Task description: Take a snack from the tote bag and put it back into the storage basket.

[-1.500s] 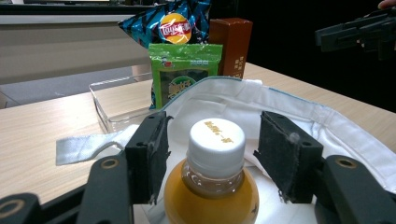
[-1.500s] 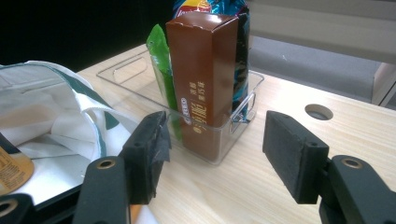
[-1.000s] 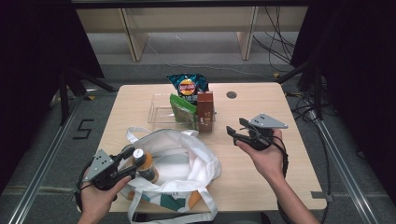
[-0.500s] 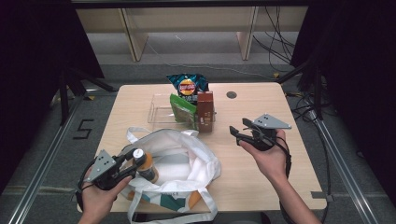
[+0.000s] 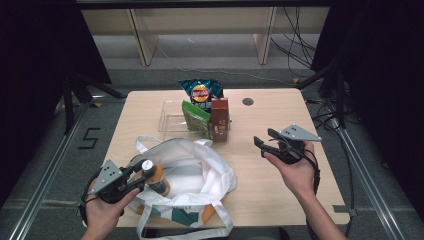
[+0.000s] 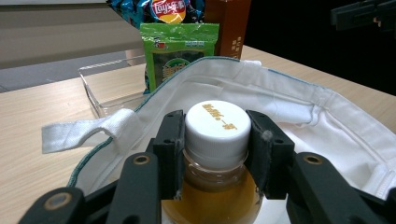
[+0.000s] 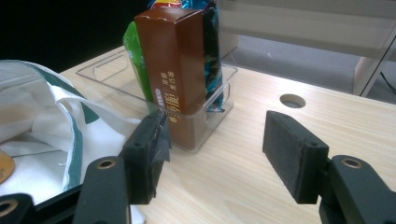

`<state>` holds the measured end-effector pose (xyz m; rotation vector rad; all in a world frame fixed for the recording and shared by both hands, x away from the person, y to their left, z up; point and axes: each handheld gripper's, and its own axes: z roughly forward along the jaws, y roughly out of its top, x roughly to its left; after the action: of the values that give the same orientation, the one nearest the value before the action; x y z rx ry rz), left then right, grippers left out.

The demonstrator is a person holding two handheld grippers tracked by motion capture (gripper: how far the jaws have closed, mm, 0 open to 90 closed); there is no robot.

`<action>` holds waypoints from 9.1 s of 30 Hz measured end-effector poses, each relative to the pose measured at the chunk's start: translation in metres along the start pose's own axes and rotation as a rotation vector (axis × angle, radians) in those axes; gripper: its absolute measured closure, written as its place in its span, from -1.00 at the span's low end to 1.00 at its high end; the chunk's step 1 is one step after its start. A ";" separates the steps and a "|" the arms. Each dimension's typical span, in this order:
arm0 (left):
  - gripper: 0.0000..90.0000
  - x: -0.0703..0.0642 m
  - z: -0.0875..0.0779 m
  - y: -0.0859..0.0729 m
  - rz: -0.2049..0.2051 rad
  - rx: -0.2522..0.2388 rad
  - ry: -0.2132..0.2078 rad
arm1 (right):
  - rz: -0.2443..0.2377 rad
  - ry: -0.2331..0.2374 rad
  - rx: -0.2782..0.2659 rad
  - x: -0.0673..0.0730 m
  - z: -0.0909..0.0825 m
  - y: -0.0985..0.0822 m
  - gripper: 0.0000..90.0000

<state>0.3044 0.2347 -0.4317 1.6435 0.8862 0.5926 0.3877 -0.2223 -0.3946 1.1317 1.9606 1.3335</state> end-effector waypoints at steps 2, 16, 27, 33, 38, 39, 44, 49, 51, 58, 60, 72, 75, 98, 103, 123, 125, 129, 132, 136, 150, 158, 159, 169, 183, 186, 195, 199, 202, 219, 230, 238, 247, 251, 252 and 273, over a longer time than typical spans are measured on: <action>0.31 0.000 0.000 0.001 0.000 -0.011 -0.010 | 0.006 0.007 -0.015 -0.001 -0.001 -0.002 -0.09; 0.31 -0.002 -0.004 0.021 -0.008 -0.054 -0.011 | 0.030 -0.006 -0.004 -0.004 -0.010 -0.010 -0.09; 0.31 0.001 -0.003 0.039 -0.030 -0.104 -0.017 | 0.030 -0.005 0.005 -0.003 -0.011 -0.015 -0.09; 0.31 0.001 0.000 0.047 -0.031 -0.102 -0.015 | 0.040 -0.010 0.017 -0.004 -0.013 -0.016 -0.09; 0.31 0.000 0.004 0.055 -0.024 -0.106 -0.020 | 0.024 -0.011 0.010 -0.005 -0.012 -0.018 -0.09; 0.31 0.000 0.005 0.056 -0.024 -0.109 -0.022 | 0.029 -0.014 0.014 -0.004 -0.012 -0.019 -0.09; 0.31 0.003 0.009 0.061 -0.024 -0.118 -0.019 | 0.010 -0.016 0.015 -0.006 -0.013 -0.020 -0.09; 0.31 0.004 0.012 0.065 -0.018 -0.126 -0.018 | 0.038 -0.016 0.028 -0.005 -0.014 -0.021 -0.09; 0.31 0.004 0.013 0.067 -0.021 -0.131 -0.017 | 0.032 -0.017 0.026 -0.006 -0.014 -0.021 -0.09; 0.31 0.006 0.014 0.074 -0.018 -0.137 -0.014 | 0.015 -0.021 0.027 -0.008 -0.014 -0.022 -0.09; 0.31 0.006 0.015 0.076 -0.016 -0.142 -0.013 | 0.011 -0.018 0.015 -0.009 -0.013 -0.023 -0.09; 0.31 0.009 0.021 0.084 -0.025 -0.152 -0.015 | 0.016 -0.018 0.024 -0.009 -0.012 -0.024 -0.09; 0.31 0.009 0.021 0.086 -0.021 -0.153 -0.014 | 0.036 -0.024 0.037 -0.007 -0.012 -0.025 -0.09; 0.31 0.008 0.019 0.102 -0.019 -0.228 -0.015 | 0.038 -0.018 0.035 -0.008 -0.011 -0.026 -0.10; 0.31 0.009 0.019 0.104 -0.025 -0.241 -0.015 | 0.027 -0.024 0.043 -0.008 -0.011 -0.027 -0.10; 0.31 0.011 0.021 0.119 -0.027 -0.267 -0.013 | 0.029 -0.019 0.039 -0.008 -0.010 -0.027 -0.11; 0.31 0.011 0.021 0.120 -0.024 -0.269 -0.008 | 0.026 -0.019 0.038 -0.008 -0.010 -0.027 -0.11; 0.31 0.013 0.020 0.124 -0.021 -0.276 -0.001 | 0.028 -0.019 0.046 -0.008 -0.011 -0.027 -0.11; 0.31 0.015 0.020 0.126 -0.020 -0.277 0.007 | 0.027 -0.019 0.040 -0.008 -0.010 -0.027 -0.11; 0.31 0.018 0.021 0.128 -0.022 -0.281 0.017 | 0.031 -0.020 0.042 -0.007 -0.010 -0.027 -0.11; 0.31 0.023 0.026 0.136 -0.015 -0.287 0.026 | 0.013 -0.019 0.032 -0.009 -0.008 -0.028 -0.11; 0.31 0.026 0.031 0.141 -0.015 -0.287 0.030 | 0.009 -0.016 0.033 -0.009 -0.008 -0.029 -0.11; 0.31 0.026 0.031 0.142 -0.015 -0.288 0.031 | 0.008 -0.019 0.037 -0.009 -0.009 -0.028 -0.11; 0.31 0.031 0.035 0.148 -0.009 -0.293 0.038 | 0.036 -0.016 0.033 -0.007 -0.009 -0.029 -0.11; 0.31 0.039 0.042 0.154 -0.015 -0.294 0.051 | 0.036 -0.016 0.031 -0.008 -0.009 -0.029 -0.11; 0.31 0.041 0.044 0.154 -0.010 -0.291 0.052 | 0.035 -0.022 0.043 -0.008 -0.009 -0.029 -0.11; 0.31 0.046 0.050 0.154 -0.012 -0.289 0.060 | 0.041 -0.024 0.051 -0.008 -0.010 -0.029 -0.11; 0.31 0.050 0.054 0.153 -0.014 -0.290 0.065 | 0.017 -0.014 0.030 -0.011 -0.008 -0.029 -0.11; 0.31 0.053 0.057 0.152 -0.010 -0.287 0.070 | 0.029 -0.013 0.040 -0.010 -0.008 -0.029 -0.11; 0.31 0.063 0.075 0.143 -0.018 -0.271 0.082 | 0.051 -0.020 0.065 -0.007 -0.010 -0.029 -0.11; 0.31 0.065 0.085 0.139 -0.012 -0.255 0.093 | 0.026 -0.016 0.050 -0.009 -0.008 -0.030 -0.11; 0.31 0.069 0.092 0.137 -0.011 -0.248 0.092 | 0.030 -0.015 0.050 -0.009 -0.009 -0.030 -0.11; 0.31 0.071 0.101 0.136 -0.013 -0.241 0.094 | 0.027 -0.016 0.047 -0.009 -0.008 -0.031 -0.11; 0.31 0.073 0.107 0.136 -0.014 -0.234 0.094 | 0.025 -0.017 0.050 -0.009 -0.008 -0.030 -0.11; 0.31 0.073 0.108 0.136 -0.010 -0.230 0.095 | 0.020 -0.017 0.049 -0.009 -0.008 -0.030 -0.11; 0.31 0.083 0.124 0.131 -0.021 -0.195 0.112 | 0.020 -0.012 0.045 -0.009 -0.007 -0.031 -0.11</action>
<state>0.4804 0.2160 -0.3426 1.4352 0.8965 0.7393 0.3763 -0.2390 -0.4209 1.1805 1.9845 1.2954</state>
